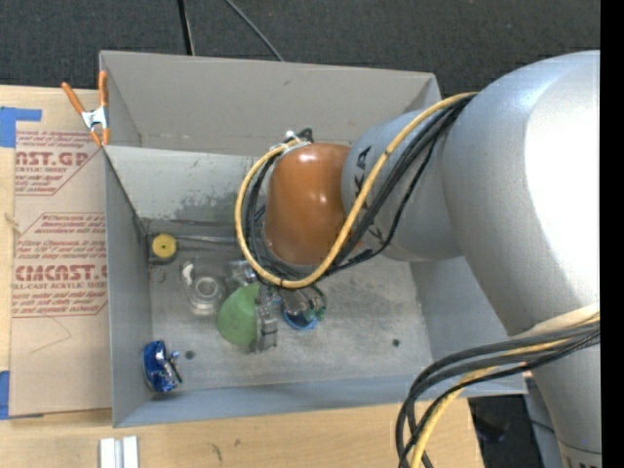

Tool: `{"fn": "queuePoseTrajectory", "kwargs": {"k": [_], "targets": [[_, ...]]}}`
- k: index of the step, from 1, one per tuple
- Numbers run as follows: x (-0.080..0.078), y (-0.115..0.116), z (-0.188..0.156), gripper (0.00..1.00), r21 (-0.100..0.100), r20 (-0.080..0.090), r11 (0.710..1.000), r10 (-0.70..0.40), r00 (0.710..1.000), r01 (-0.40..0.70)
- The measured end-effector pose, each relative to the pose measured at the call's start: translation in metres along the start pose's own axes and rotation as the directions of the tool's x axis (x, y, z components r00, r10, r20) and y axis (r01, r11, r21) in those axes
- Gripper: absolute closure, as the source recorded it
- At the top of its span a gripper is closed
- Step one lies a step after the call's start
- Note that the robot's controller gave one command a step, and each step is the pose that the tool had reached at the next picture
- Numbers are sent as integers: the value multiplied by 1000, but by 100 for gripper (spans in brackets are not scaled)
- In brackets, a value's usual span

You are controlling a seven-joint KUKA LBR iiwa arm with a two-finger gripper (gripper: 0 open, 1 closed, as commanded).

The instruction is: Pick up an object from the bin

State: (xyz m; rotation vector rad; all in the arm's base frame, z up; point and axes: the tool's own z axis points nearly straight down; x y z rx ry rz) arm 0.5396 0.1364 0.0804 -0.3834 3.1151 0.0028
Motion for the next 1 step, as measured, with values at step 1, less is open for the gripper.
{"fn": "queuePoseTrajectory", "kwargs": {"k": [1], "targets": [[3,0,-129,100,2,6,988,-157,988,157]]}}
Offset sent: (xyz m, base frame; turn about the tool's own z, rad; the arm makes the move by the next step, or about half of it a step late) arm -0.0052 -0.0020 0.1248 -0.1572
